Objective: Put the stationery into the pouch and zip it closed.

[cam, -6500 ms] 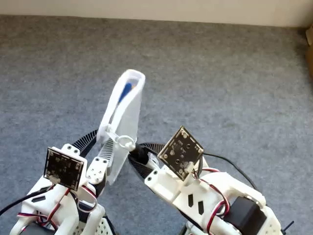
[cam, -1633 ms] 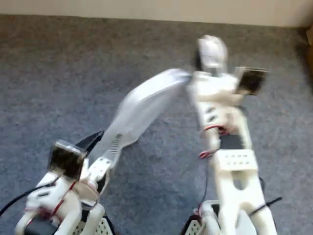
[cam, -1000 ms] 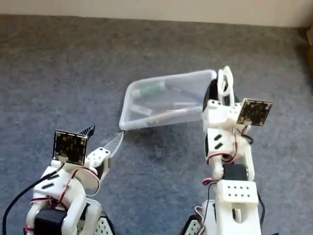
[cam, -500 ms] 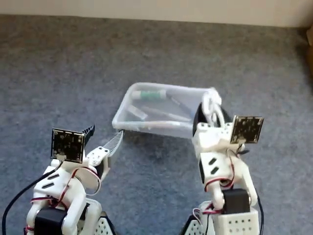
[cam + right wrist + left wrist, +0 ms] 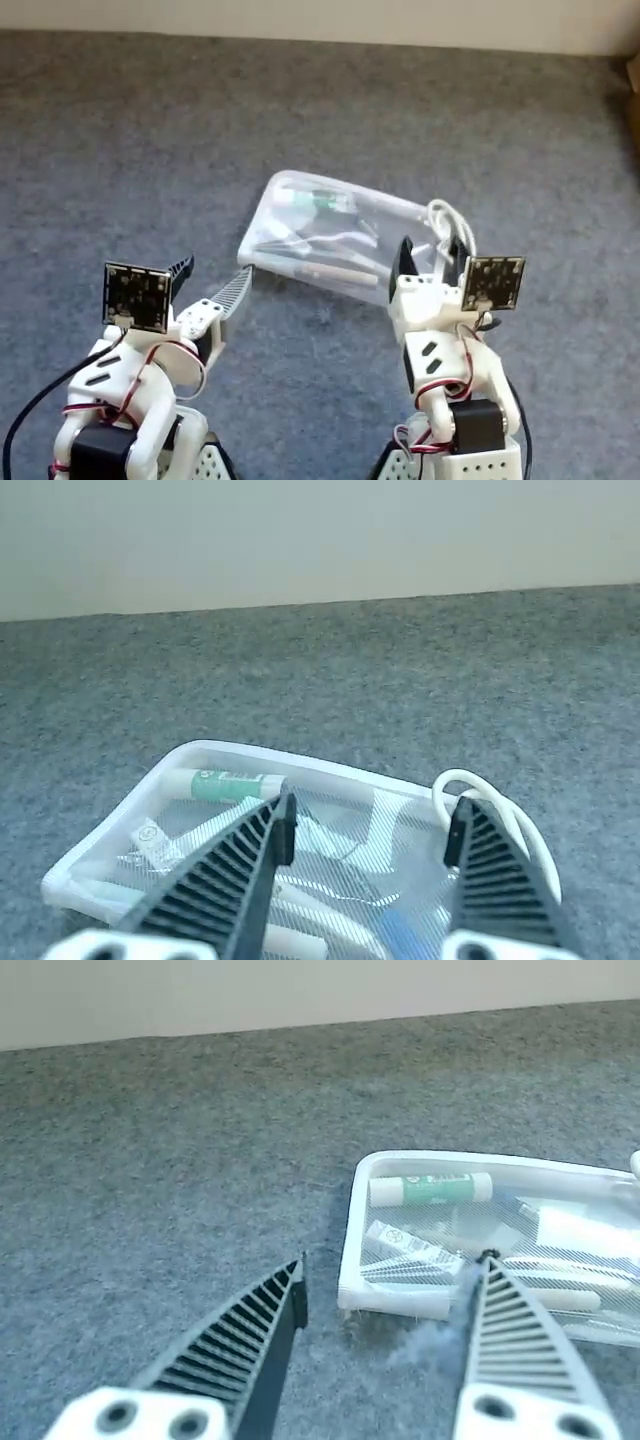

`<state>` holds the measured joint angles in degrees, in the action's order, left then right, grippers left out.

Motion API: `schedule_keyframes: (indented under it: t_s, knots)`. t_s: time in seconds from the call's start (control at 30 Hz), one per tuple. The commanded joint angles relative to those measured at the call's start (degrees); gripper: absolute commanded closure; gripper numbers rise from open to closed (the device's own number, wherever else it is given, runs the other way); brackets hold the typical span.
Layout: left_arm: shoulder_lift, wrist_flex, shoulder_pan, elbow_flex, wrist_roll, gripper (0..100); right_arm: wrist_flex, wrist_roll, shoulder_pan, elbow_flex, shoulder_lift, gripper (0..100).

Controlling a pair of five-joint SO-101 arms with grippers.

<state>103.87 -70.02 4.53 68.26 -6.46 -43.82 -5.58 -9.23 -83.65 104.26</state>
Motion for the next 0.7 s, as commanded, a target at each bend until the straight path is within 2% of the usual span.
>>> schedule_keyframes:
  t_s: [0.0,0.1,0.23,0.33,0.5,0.67]
  knots:
    - [0.66,1.41,-0.84,-0.22,-0.44,75,-0.22,0.79,-0.66,0.31,0.66,77.6]
    - [0.66,1.41,-0.84,-0.22,-0.26,75,-4.26,1.93,-0.66,0.4,0.66,82.0]
    - [0.66,1.41,-0.84,-0.22,-0.26,75,-10.95,10.02,-0.66,0.66,0.66,91.5]
    - [0.66,1.49,-0.75,-0.22,-0.09,78,-11.91,14.07,-0.4,0.4,0.66,92.5]
    - [0.66,5.27,-0.57,1.27,0.62,94,-11.82,10.99,-0.57,0.22,0.66,92.5]
    - [0.66,12.31,-0.48,6.46,4.66,99,-11.56,8.09,-0.66,-2.68,0.66,92.5]
